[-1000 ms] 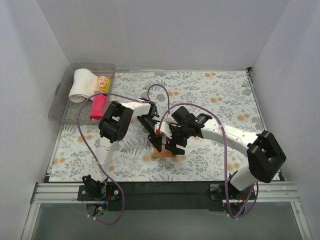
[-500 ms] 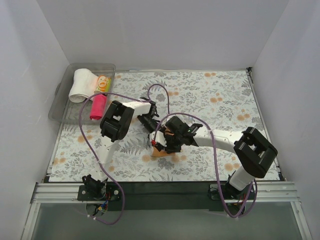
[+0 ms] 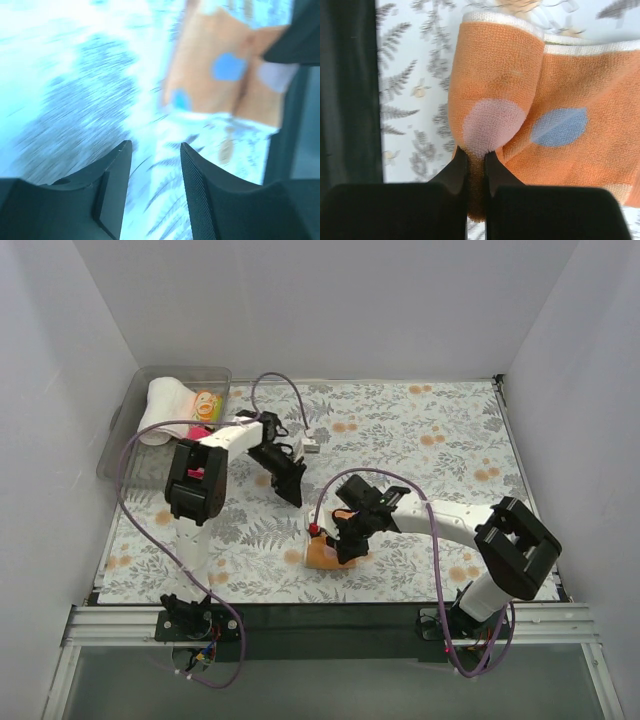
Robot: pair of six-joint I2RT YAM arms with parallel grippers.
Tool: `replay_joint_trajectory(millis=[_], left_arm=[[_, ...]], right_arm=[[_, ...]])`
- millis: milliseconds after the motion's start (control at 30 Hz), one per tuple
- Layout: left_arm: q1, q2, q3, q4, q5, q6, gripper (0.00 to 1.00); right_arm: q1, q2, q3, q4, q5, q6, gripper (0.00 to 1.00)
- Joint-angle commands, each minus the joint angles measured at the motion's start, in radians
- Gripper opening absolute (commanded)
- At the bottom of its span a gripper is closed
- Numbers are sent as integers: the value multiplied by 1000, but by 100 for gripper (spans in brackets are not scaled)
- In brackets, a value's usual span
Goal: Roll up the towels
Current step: Roll the towel
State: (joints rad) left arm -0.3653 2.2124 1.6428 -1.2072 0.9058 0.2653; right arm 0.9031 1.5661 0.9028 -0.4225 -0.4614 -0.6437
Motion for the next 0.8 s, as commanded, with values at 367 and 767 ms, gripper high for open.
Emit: replay_joint_trajectory(millis=[367,767], left_arm=[[166,-618,-408,409,-92,-46,46],[-366,-1047,-909,702,-501,92,50]], right_arm=[[-254,391,274,-354,-548,72,1],[-308,689,406,-495,-672,-73,1]])
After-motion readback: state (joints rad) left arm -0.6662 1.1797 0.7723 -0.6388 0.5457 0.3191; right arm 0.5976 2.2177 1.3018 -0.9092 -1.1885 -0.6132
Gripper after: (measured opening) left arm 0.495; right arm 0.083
